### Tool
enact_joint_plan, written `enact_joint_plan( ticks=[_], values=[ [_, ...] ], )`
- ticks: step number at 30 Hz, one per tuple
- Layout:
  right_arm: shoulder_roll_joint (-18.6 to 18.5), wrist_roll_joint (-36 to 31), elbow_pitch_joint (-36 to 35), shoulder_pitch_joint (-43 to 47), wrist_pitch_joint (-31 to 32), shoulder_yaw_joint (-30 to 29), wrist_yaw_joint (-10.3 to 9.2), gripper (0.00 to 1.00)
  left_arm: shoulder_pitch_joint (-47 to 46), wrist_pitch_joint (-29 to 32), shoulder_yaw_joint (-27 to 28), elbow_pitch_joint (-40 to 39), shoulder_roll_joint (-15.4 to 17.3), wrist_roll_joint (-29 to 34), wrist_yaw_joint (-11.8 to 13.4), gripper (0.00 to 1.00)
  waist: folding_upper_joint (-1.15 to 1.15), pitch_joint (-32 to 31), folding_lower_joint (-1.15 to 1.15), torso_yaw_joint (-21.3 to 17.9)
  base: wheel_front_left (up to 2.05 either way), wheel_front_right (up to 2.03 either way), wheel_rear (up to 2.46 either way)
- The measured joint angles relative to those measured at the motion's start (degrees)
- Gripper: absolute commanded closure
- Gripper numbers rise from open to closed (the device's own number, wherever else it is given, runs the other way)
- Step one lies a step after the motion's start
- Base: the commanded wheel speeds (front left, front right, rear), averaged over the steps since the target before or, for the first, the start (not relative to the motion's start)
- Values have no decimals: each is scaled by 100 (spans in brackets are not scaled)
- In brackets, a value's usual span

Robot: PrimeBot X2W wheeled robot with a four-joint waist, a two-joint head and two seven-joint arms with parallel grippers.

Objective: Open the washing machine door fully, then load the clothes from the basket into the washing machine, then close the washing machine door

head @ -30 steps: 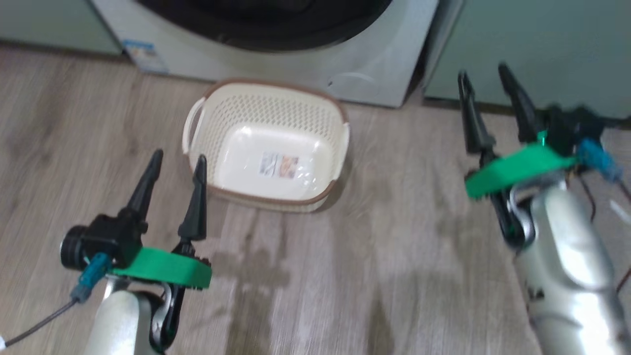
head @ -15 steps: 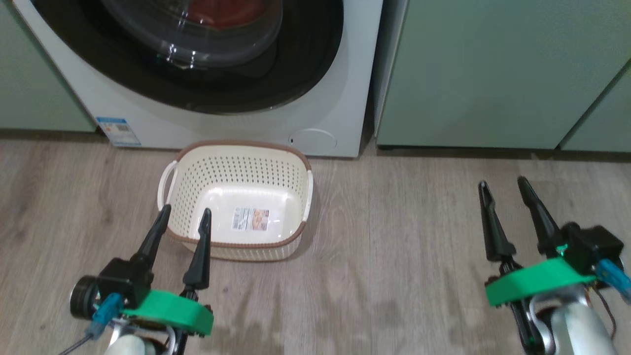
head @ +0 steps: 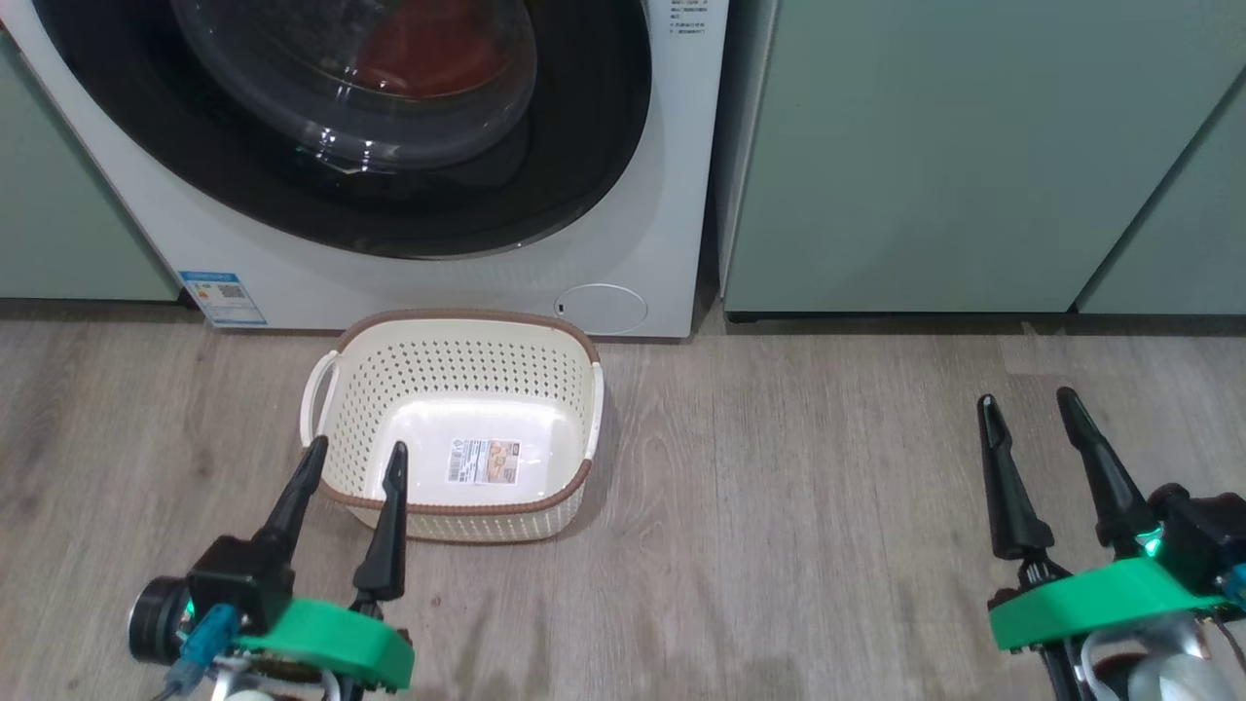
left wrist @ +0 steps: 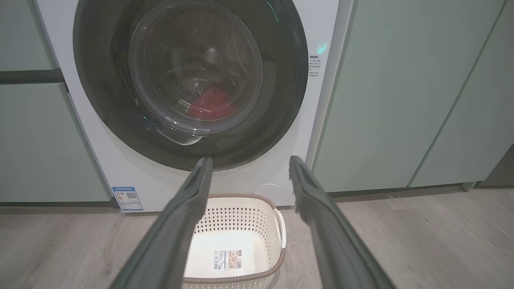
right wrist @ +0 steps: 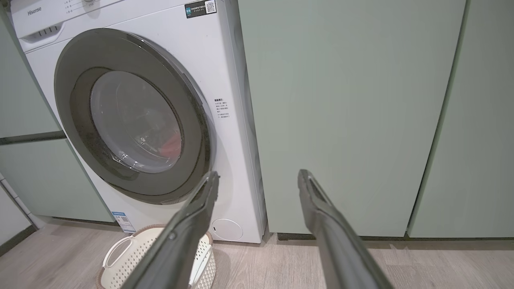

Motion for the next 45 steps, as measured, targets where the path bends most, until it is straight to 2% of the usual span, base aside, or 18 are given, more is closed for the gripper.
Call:
enact_joint_plan(
  ticks=[25,26,29,45],
  values=[
    [5,75,-86,2,16,-58,0,0,11,52,-46,-57,74,-56,140,0,0,5,0,37,0,0,0],
    [5,91,-58,1,16,-57,0,100,10,51,-47,-31,67,-55,140,100,0,5,0,38,0,0,0],
    [14,109,197,43,19,-37,0,100,89,52,-57,209,34,-65,138,100,0,5,0,37,0,0,0],
    [15,1155,423,94,144,0,0,100,130,288,2,363,20,-1131,83,100,0,-7,0,11,0,0,0]
  ],
)
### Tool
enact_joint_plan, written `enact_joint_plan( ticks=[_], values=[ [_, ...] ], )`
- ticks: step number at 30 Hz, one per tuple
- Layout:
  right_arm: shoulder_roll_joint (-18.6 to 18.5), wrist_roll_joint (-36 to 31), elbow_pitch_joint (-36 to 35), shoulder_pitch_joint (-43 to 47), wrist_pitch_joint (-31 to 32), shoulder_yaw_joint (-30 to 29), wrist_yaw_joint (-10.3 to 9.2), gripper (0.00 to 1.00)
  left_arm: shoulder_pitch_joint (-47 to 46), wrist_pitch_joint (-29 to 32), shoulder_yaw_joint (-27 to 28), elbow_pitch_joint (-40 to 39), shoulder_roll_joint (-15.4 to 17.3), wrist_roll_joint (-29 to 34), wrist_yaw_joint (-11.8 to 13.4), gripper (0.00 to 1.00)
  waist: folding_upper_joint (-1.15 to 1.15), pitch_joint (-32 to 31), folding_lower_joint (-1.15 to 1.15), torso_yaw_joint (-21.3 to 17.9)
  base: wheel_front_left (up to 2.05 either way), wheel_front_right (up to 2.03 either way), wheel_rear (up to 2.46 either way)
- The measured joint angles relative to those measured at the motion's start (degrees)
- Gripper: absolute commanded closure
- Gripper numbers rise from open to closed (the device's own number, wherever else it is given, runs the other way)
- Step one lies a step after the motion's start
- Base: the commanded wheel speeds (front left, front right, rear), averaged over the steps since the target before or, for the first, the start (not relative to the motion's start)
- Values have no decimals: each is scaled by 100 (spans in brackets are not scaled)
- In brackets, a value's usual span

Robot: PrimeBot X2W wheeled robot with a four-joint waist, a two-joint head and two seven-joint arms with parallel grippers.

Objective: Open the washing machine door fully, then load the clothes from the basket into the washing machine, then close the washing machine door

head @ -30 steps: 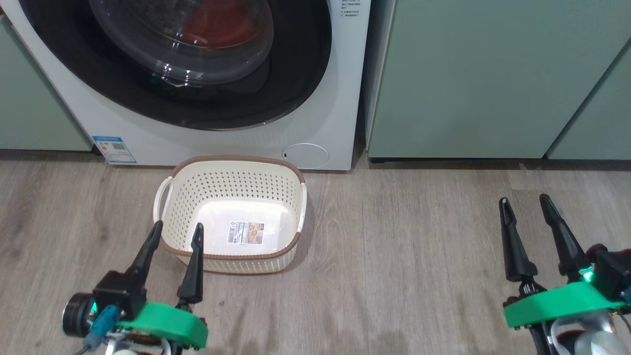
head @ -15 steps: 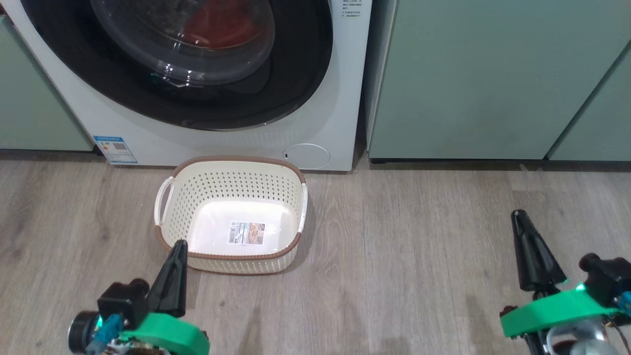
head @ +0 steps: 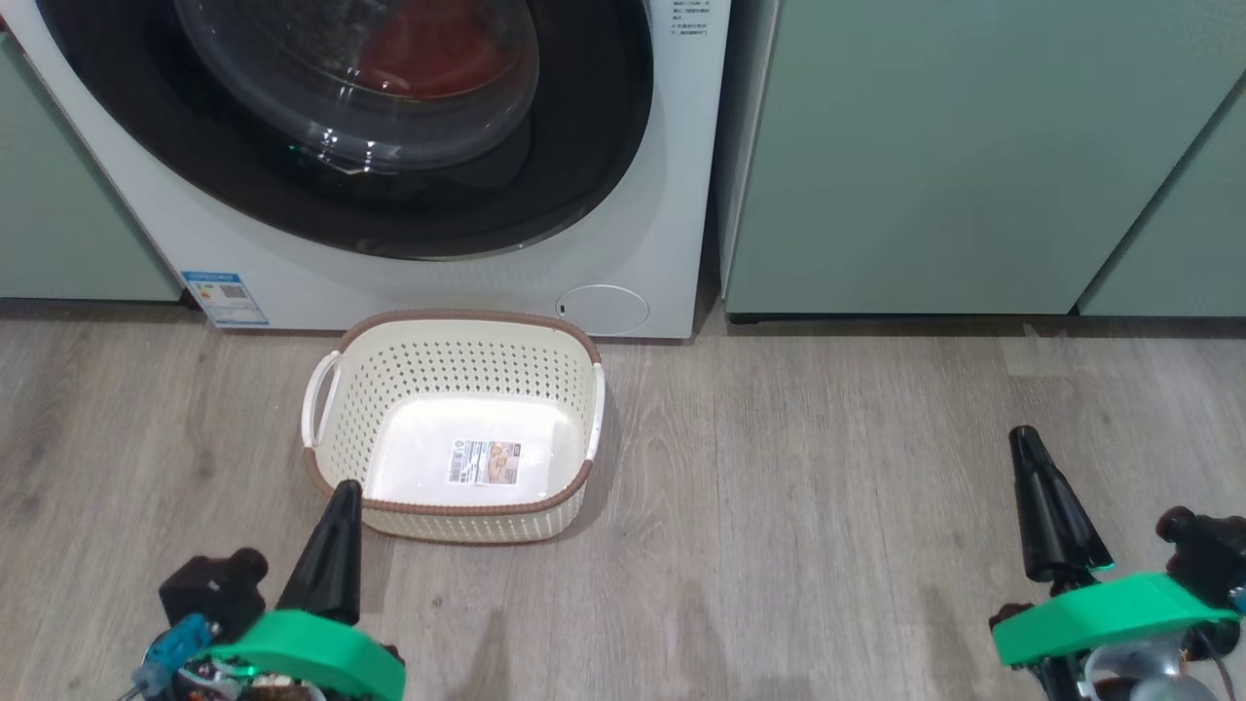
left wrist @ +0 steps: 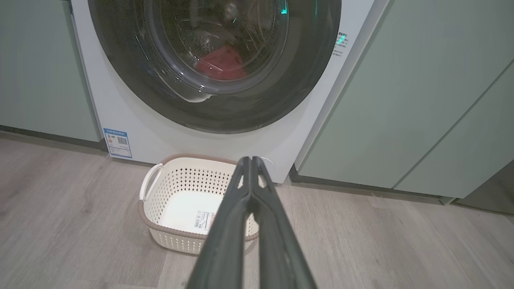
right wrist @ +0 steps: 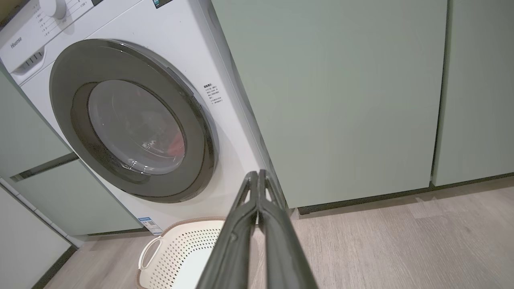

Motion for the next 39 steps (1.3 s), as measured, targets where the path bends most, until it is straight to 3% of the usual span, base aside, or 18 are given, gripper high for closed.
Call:
enact_joint_plan(
  ticks=[39],
  values=[
    [-48,2507,546,-288,369,11,0,100,-288,565,339,357,-79,-2548,-199,100,0,-27,0,-61,0,0,0]
  ],
)
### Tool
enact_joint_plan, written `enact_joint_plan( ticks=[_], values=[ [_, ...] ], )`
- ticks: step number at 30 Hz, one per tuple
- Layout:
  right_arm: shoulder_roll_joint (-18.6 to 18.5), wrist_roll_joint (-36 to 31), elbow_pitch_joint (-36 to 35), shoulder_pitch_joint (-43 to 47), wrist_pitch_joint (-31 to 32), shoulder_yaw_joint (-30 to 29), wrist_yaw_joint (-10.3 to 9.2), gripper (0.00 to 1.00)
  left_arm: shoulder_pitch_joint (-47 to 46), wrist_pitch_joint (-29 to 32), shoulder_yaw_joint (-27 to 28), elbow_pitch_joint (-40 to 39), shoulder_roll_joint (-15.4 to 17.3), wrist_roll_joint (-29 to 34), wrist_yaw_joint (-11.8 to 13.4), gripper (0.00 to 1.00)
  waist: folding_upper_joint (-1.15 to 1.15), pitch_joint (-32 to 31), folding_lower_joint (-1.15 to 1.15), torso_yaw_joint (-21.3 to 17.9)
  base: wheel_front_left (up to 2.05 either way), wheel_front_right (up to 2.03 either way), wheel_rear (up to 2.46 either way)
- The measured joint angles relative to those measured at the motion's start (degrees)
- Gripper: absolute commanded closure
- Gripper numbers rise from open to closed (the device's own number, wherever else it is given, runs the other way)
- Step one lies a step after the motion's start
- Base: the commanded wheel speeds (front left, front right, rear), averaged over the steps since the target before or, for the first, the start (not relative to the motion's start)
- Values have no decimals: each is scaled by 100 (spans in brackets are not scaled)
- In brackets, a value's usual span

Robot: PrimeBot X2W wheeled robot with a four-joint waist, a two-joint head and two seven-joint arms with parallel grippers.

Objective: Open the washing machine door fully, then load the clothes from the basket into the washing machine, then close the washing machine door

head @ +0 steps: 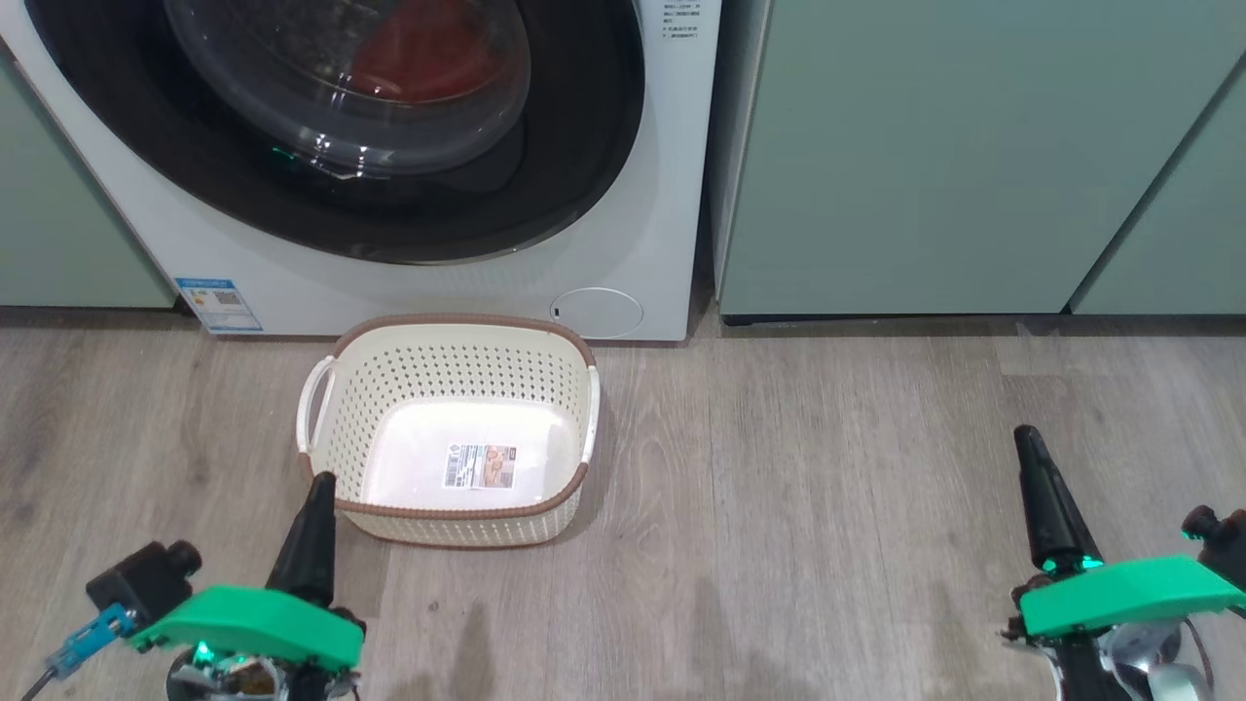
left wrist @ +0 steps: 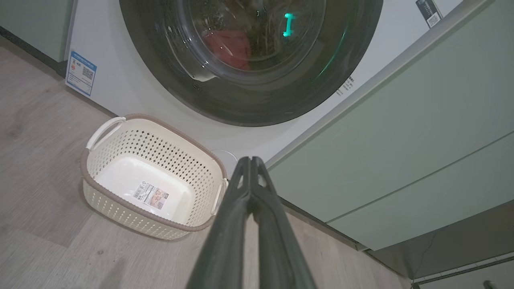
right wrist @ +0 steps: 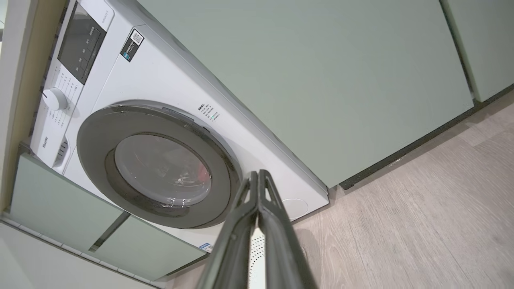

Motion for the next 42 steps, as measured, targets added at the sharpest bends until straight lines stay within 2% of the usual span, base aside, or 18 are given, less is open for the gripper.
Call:
enact_joint_plan(
  ticks=[42],
  values=[
    [-21,2611,592,-378,452,-97,-1,100,-304,612,369,405,-96,-2715,-182,100,0,-29,0,-65,0,0,0]
  ],
)
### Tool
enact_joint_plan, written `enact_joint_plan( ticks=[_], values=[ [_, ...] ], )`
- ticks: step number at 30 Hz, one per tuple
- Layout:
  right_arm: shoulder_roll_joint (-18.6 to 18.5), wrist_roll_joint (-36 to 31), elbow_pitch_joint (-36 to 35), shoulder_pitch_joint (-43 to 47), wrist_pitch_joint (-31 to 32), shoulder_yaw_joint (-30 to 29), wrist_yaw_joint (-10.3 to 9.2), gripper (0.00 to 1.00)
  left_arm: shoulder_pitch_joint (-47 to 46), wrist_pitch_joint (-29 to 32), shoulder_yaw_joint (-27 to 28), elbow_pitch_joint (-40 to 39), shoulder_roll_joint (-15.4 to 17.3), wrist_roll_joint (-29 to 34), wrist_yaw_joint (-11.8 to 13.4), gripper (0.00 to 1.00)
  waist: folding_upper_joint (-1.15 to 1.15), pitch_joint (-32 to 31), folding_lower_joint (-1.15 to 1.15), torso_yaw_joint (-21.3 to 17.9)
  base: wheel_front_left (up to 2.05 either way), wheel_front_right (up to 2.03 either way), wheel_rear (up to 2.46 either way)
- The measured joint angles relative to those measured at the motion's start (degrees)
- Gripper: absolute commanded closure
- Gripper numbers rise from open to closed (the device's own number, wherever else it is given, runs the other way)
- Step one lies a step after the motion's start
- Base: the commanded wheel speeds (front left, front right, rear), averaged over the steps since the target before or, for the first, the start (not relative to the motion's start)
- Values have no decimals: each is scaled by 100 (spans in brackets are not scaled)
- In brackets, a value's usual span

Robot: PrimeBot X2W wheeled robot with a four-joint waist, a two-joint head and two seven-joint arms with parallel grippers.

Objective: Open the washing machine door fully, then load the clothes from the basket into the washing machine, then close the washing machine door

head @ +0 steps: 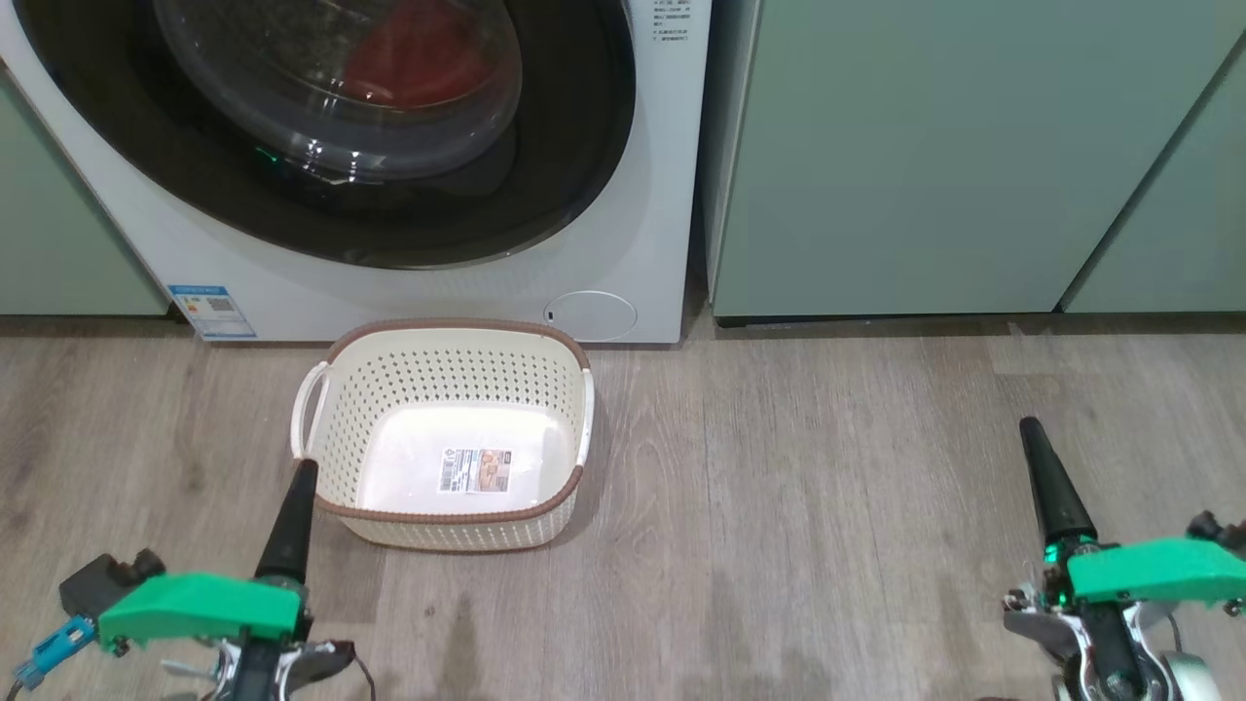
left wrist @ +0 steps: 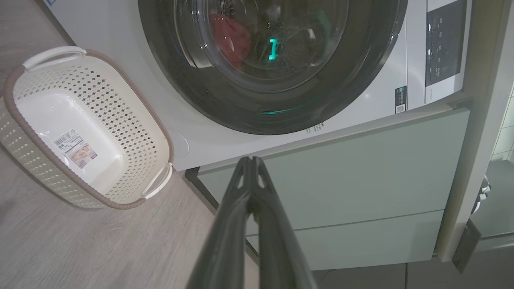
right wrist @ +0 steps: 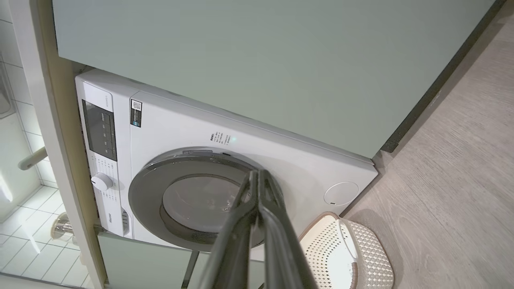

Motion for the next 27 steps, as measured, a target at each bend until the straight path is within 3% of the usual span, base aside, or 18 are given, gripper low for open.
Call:
enact_joint_plan(
  ticks=[27],
  values=[
    [-3,1595,368,-215,269,-65,0,100,-196,415,220,255,-83,-1677,-120,100,0,-18,0,-40,0,0,0]
  ],
)
